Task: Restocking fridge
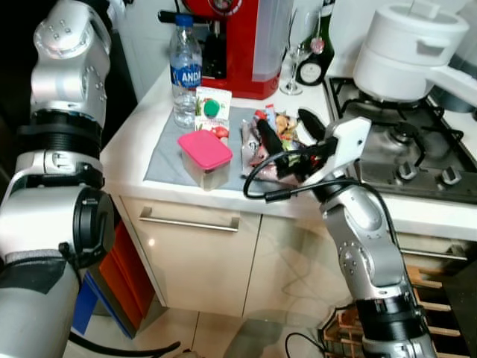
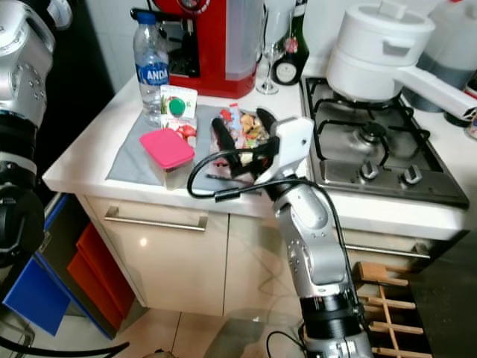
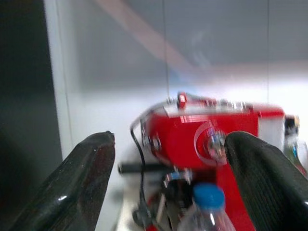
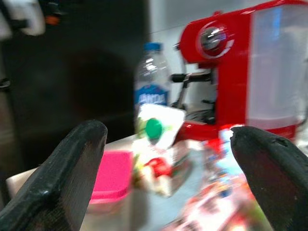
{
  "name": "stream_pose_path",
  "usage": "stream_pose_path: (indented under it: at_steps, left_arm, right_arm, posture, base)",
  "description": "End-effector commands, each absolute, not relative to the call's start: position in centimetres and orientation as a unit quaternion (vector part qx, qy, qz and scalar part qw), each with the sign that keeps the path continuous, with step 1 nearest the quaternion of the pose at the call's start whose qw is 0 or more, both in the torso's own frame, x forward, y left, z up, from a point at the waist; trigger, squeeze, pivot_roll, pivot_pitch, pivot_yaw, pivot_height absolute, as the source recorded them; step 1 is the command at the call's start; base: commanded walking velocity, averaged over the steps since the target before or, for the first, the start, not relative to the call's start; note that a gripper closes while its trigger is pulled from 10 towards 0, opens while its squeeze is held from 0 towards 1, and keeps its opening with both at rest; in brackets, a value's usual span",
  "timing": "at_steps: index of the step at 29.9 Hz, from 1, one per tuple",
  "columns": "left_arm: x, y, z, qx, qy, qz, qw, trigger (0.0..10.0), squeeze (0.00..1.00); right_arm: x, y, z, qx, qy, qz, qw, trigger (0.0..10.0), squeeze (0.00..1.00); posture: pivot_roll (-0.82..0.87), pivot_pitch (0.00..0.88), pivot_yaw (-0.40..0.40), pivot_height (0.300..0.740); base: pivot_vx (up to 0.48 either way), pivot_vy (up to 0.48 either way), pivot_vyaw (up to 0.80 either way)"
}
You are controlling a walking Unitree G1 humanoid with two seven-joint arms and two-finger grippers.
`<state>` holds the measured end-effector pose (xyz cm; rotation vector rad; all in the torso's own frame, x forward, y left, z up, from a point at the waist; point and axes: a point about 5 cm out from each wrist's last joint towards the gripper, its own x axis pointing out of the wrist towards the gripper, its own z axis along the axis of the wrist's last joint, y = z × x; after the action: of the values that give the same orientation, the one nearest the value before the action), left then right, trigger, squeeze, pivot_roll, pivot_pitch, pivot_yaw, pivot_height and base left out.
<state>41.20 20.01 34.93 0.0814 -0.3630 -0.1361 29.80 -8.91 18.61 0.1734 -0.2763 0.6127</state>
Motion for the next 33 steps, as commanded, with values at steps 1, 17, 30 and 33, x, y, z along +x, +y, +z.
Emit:
stream_pose_path:
  at_steps: [1, 17, 30, 33]
  left_arm:
    - [41.5, 19.8, 34.9, 0.042, -0.163, -0.075, 0.983, 10.0, 0.00]
    - [42.0, 20.6, 34.8, 0.043, -0.139, -0.047, 0.988, 10.0, 0.00]
    - [42.3, 18.9, 35.6, 0.036, -0.128, -0.058, 0.989, 10.0, 0.00]
    - [42.4, 18.8, 35.3, 0.037, -0.121, -0.057, 0.990, 10.0, 0.00]
  right_arm:
    - [29.9, -8.3, 18.5, 0.085, -0.130, 0.315, 0.936, 10.0, 0.00]
    - [28.3, -6.1, 21.3, 0.107, -0.165, 0.350, 0.916, 10.0, 0.00]
    - [27.0, -5.6, 21.0, 0.091, -0.151, 0.360, 0.916, 10.0, 0.00]
    - [26.9, -5.7, 21.0, 0.092, -0.149, 0.359, 0.917, 10.0, 0.00]
  posture:
    - [-0.07, 0.000, 0.024, 0.740]
    - [-0.14, 0.013, 0.040, 0.740]
    - [-0.18, 0.056, 0.053, 0.740]
    - [-0.18, 0.057, 0.052, 0.740]
  base:
    - [0.000, 0.000, 0.00]
    - [0.000, 0.000, 0.00]
    - [0.000, 0.000, 0.00]
    - [0.000, 0.000, 0.00]
